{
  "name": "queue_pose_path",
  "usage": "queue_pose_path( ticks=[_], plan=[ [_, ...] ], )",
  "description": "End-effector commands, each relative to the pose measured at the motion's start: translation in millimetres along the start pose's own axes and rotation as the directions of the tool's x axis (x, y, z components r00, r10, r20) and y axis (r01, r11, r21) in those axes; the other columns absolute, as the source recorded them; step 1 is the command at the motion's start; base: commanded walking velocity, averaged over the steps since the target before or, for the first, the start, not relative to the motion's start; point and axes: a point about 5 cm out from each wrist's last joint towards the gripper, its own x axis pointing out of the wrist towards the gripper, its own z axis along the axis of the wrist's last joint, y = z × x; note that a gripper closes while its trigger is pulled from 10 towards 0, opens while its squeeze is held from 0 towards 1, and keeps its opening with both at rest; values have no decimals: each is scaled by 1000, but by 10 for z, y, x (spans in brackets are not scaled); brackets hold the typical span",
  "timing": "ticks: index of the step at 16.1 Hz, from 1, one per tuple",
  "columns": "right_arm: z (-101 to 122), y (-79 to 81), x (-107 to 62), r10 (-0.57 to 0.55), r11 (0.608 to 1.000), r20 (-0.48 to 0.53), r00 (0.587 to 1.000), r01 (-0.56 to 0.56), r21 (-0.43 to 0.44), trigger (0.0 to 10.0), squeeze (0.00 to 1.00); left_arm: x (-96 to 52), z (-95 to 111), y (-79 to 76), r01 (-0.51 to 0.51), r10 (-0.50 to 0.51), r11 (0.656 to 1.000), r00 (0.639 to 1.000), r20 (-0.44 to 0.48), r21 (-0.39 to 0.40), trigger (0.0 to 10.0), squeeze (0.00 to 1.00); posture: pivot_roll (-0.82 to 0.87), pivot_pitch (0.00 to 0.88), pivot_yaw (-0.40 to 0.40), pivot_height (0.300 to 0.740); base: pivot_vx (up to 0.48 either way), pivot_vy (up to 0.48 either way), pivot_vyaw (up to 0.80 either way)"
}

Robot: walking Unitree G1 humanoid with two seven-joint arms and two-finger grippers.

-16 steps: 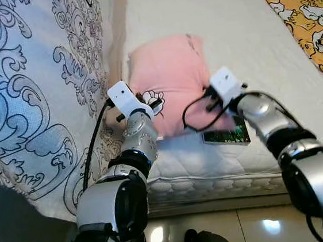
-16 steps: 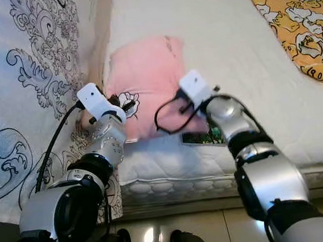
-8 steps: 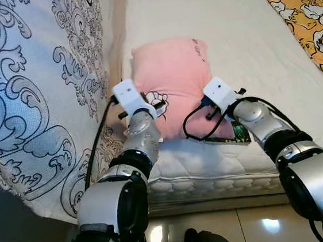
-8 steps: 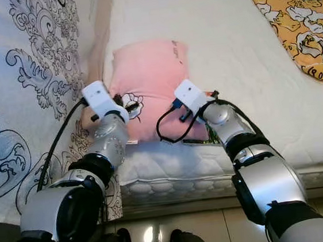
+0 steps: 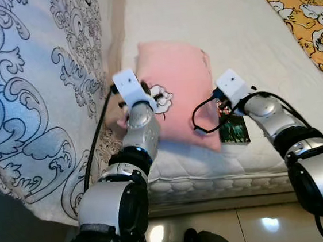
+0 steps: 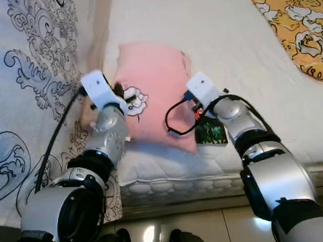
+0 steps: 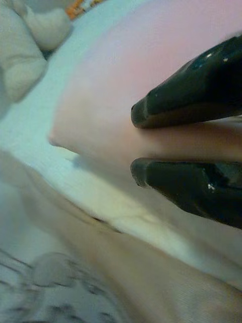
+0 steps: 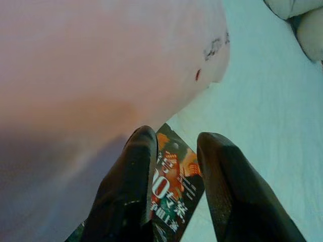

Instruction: Clean up the room

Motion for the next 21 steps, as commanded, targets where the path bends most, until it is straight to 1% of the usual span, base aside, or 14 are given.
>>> queue_pose_path(
  ticks=[1,3,5,6,7,8,9,10,11,12,13,16,19,21],
  plan=[
    [-34,-79,-33,-23,998,-6,1000,23,-59,10000,1000,-172,-182,-390,86,-87,996,995,-42,-30,10000,1000,-12,116,-126,740,0,0,0],
    [-40,-218,-79,-88,986,8,996,88,-140,10000,1000,-123,-38,-349,94,-94,994,996,1,-57,10000,1000,-8,75,-110,740,0,0,0],
    [90,-443,-148,-185,973,118,976,199,-115,10000,1000,-151,106,-320,175,-173,985,981,82,-11,10000,1000,-2,26,-93,740,0,0,0],
    [89,-488,-179,-216,975,146,966,222,-27,10000,1000,-186,148,-262,193,-196,981,972,127,36,10000,1000,0,19,-91,740,0,0,0],
    [20,-519,-268,-289,956,201,936,271,114,10000,1000,-246,155,-101,209,-222,973,963,150,100,10000,1000,17,0,-76,740,0,0,0],
    [-138,-498,-393,-381,909,212,900,324,261,10000,1000,-318,158,34,231,-260,957,951,166,177,10000,1000,28,0,-64,740,0,0,0],
    [-210,-474,-437,-412,887,202,889,340,311,10000,1000,-337,157,74,243,-278,948,946,167,205,10000,1000,33,0,-57,740,0,0,0],
    [-414,-296,-568,-478,827,162,863,381,413,10000,1000,-393,184,182,256,-320,922,926,199,290,10000,90,34,0,-39,740,0,0,0],
    [-621,-16,-700,-525,766,93,846,422,485,10000,1000,-420,197,297,240,-332,901,918,219,361,10000,0,26,0,-21,740,0,0,0],
    [-742,201,-780,-529,748,48,847,439,498,10000,0,-437,182,368,227,-335,885,917,217,407,10000,0,22,0,-15,740,0,0,0],
    [-796,467,-853,-513,749,40,857,424,509,10000,0,-442,93,484,214,-314,873,934,170,438,10000,0,15,0,-6,740,0,0,0],
    [-813,751,-889,-466,759,38,884,378,530,10000,0,-436,-56,576,201,-269,878,958,100,435,10000,0,-7,0,8,740,0,-475,0],
    [-784,760,-937,-454,766,34,891,371,525,10000,0,-487,-176,568,210,-253,895,966,61,393,10000,0,-21,0,14,740,0,-472,0],
    [-779,619,-914,-432,788,36,901,358,500,10000,0,-627,-464,971,126,-119,922,992,-42,367,10000,0,-36,0,29,740,0,-472,0]
  ],
)
